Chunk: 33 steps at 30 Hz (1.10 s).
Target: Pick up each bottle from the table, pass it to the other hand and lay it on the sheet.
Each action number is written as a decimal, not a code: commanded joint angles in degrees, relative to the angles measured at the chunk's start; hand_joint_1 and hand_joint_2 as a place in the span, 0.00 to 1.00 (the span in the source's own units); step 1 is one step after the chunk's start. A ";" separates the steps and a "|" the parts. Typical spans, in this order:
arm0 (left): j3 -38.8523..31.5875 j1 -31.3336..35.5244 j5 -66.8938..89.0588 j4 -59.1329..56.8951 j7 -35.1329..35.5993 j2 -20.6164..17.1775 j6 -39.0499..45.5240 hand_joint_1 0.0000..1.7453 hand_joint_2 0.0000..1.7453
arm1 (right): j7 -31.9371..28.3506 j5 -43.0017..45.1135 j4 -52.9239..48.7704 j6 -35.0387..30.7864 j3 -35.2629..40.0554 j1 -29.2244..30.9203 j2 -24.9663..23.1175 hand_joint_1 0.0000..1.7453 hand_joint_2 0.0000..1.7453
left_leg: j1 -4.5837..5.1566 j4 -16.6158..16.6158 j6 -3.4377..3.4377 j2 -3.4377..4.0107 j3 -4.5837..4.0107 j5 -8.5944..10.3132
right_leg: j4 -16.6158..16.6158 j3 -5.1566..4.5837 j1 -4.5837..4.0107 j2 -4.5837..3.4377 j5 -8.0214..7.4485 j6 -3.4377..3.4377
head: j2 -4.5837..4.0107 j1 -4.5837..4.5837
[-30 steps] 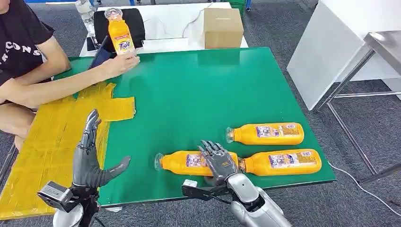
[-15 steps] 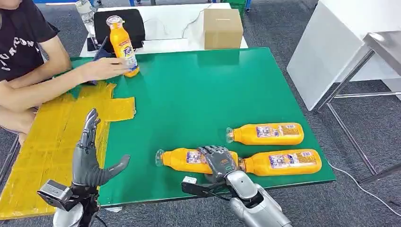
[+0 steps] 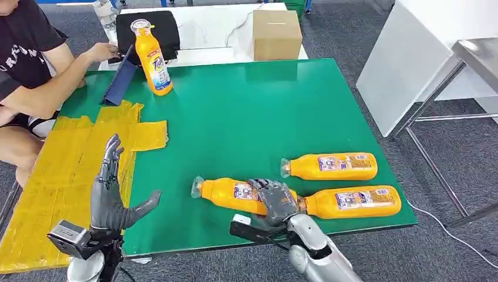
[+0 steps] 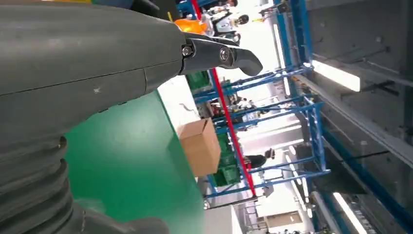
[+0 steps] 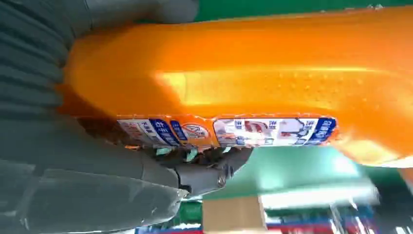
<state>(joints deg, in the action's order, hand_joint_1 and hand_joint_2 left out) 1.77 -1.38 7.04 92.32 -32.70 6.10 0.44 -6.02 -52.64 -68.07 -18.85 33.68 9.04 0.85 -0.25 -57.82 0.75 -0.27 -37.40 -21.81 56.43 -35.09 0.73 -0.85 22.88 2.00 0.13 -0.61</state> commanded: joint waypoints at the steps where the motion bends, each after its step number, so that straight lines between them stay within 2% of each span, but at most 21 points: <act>1: 8.51 3.97 6.02 -8.48 10.00 -3.21 -0.77 0.00 1.00 | -11.75 12.89 -10.51 -11.86 -10.32 -6.96 -7.38 1.00 1.00 | 0.02 0.02 -0.08 -0.12 0.11 -0.12 | 0.05 0.11 0.00 0.21 0.19 -0.12 | 0.00 -0.02; 3: 12.26 7.18 6.75 -12.98 10.66 -3.58 -1.73 0.00 1.00 | -16.91 19.49 -10.91 -13.19 -11.74 -6.97 -8.81 1.00 1.00 | 0.01 0.08 -0.07 -0.31 0.08 -0.03 | -0.01 0.12 -0.03 0.38 0.17 -0.11 | 0.00 -0.02; 4: 14.18 8.44 5.50 -14.46 10.58 -3.81 -2.76 0.00 1.00 | -19.09 25.24 -11.38 -10.97 -12.13 -6.76 -9.18 1.00 1.00 | 0.03 0.07 -0.05 -0.27 -0.04 0.01 | 0.00 -0.07 0.01 0.32 0.13 -0.08 | 0.00 -0.02; 5: 14.42 8.55 5.55 -14.51 10.58 -3.65 -2.77 0.00 1.00 | -19.09 25.28 -11.38 -10.94 -12.18 -6.64 -9.16 1.00 1.00 | 0.02 0.06 -0.07 -0.33 0.07 -0.03 | 0.01 0.07 -0.01 0.41 0.21 -0.13 | 0.00 -0.02; 7: 15.98 9.44 3.85 -15.18 11.09 -3.93 -3.68 0.00 1.00 | -20.59 31.29 -11.60 -8.30 -13.17 -6.39 -9.46 1.00 1.00 | -0.01 0.03 -0.08 -0.18 -0.01 -0.05 | 0.00 -0.02 -0.03 0.26 0.17 -0.13 | 0.00 -0.04; 8: 16.98 9.93 0.14 -15.64 11.41 -4.16 -7.39 0.00 1.00 | -21.74 35.53 -11.72 -6.66 -14.04 -6.26 -9.98 1.00 1.00 | 0.00 0.05 -0.07 -0.14 -0.08 -0.04 | -0.02 -0.08 -0.01 0.20 0.12 -0.11 | 0.00 0.00; 10: 18.51 10.68 -3.37 -16.43 11.96 -4.92 -9.70 0.00 1.00 | -21.77 37.76 -9.62 -5.17 -14.61 -4.74 -10.03 1.00 1.00 | 0.01 0.05 -0.07 -0.12 -0.06 -0.04 | -0.02 -0.07 0.00 0.18 0.10 -0.11 | 0.00 -0.02; 19: 20.18 11.92 -12.29 -18.40 13.40 -5.46 -15.73 0.00 1.00 | -22.86 39.88 -5.32 -3.04 -12.64 -2.36 -11.08 1.00 1.00 | 0.00 0.06 -0.08 0.01 0.01 -0.08 | -0.04 0.00 -0.01 0.08 0.08 -0.13 | 0.00 -0.02; 20: 20.14 12.12 -13.53 -18.68 13.66 -5.34 -16.23 0.00 1.00 | -22.84 40.59 -4.61 -1.74 -11.81 -2.08 -11.32 1.00 1.00 | -0.02 0.08 -0.10 0.04 0.16 -0.13 | -0.06 0.13 -0.04 0.07 0.12 -0.17 | 0.00 -0.02; 22: 20.04 12.77 -17.42 -19.61 14.84 -4.98 -17.67 0.00 1.00 | -23.32 40.10 -2.49 -0.82 -9.03 -1.35 -11.83 1.00 1.00 | 0.00 0.05 -0.06 0.04 -0.08 -0.05 | -0.04 -0.10 -0.02 0.02 0.05 -0.10 | 0.00 -0.02; 27: 20.11 12.97 -17.57 -19.71 14.90 -5.05 -17.69 0.00 1.00 | -23.58 39.79 -2.19 -1.18 -8.55 -1.47 -12.16 1.00 1.00 | -0.01 0.06 -0.07 0.06 -0.02 -0.08 | -0.04 -0.05 -0.03 0.03 0.07 -0.12 | 0.00 -0.02; 33: 19.74 14.20 -23.22 -21.06 16.53 -4.51 -17.22 0.00 1.00 | -25.56 37.08 3.41 -1.29 -0.62 0.86 -11.45 1.00 1.00 | -0.04 0.06 -0.07 0.11 0.02 -0.10 | -0.07 0.00 -0.06 -0.04 0.07 -0.13 | 0.00 0.00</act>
<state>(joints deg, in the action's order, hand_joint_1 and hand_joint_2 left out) 20.35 9.40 -13.16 76.72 -17.46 2.54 -17.44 -29.75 -13.88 -74.25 -19.82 24.96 5.49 -11.47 -0.26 -57.82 0.72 -0.25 -37.65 -21.84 56.44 -35.33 0.72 -0.85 22.92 1.94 0.13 -0.61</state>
